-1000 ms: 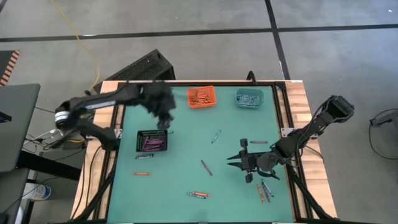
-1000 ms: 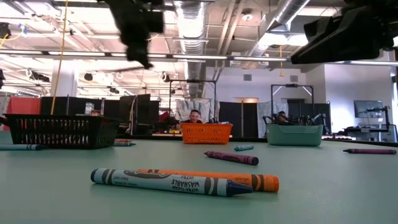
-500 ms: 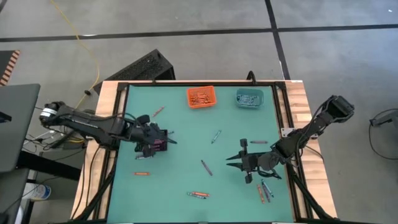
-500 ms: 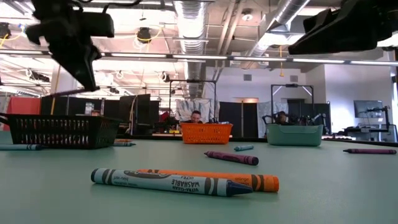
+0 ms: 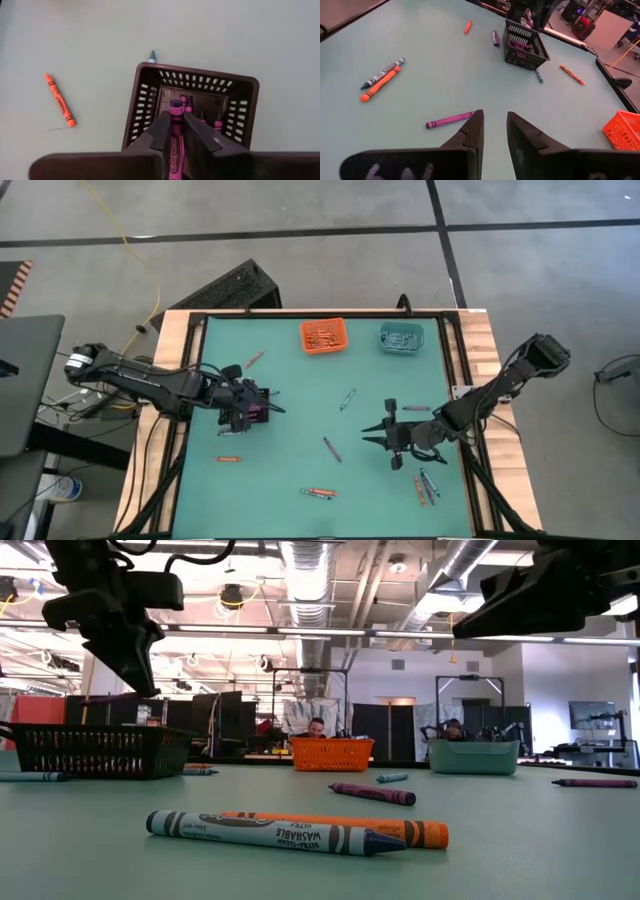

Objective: Sort crayons

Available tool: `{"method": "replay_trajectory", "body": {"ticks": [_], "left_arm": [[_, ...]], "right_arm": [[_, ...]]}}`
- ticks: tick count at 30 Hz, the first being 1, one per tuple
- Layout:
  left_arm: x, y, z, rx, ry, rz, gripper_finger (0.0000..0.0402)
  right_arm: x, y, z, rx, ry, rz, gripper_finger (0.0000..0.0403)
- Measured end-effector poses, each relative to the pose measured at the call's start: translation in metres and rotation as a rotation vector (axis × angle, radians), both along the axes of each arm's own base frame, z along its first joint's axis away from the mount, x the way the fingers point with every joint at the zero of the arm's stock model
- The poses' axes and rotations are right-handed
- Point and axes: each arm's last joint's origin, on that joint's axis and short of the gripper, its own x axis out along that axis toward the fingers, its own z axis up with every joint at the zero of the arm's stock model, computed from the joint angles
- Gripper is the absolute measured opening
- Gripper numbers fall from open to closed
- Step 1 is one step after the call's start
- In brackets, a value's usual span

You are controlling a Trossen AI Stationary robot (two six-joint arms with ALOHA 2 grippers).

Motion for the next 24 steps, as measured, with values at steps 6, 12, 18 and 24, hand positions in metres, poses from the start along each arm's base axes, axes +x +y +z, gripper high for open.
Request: {"method": "replay_trajectory", "body": {"ticks": [6, 12, 18, 24], "left_arm": [[0.002, 0.0, 0.002, -0.008, -0.02, 0.009, 0.0087], [0.009, -0.008, 0.023, -0.173, -0.079, -0.037, 0.0106], [0.009, -0.038, 0.049, -0.357, -0.153, -0.094, 0.0107], [-0.01, -0.083, 0.029, -0.426, -0.069, -0.081, 0.0107]], "right_arm": [[0.0, 0.001, 0.0, 0.002, 0.0, 0.005, 0.0086], [0.0, 0.001, 0.0, 0.003, 0.0, 0.006, 0.0086], [0.0, 0.001, 0.0, 0.004, 0.001, 0.009, 0.0086], [0.0, 0.001, 0.0, 0.004, 0.003, 0.012, 0.0086]]}}
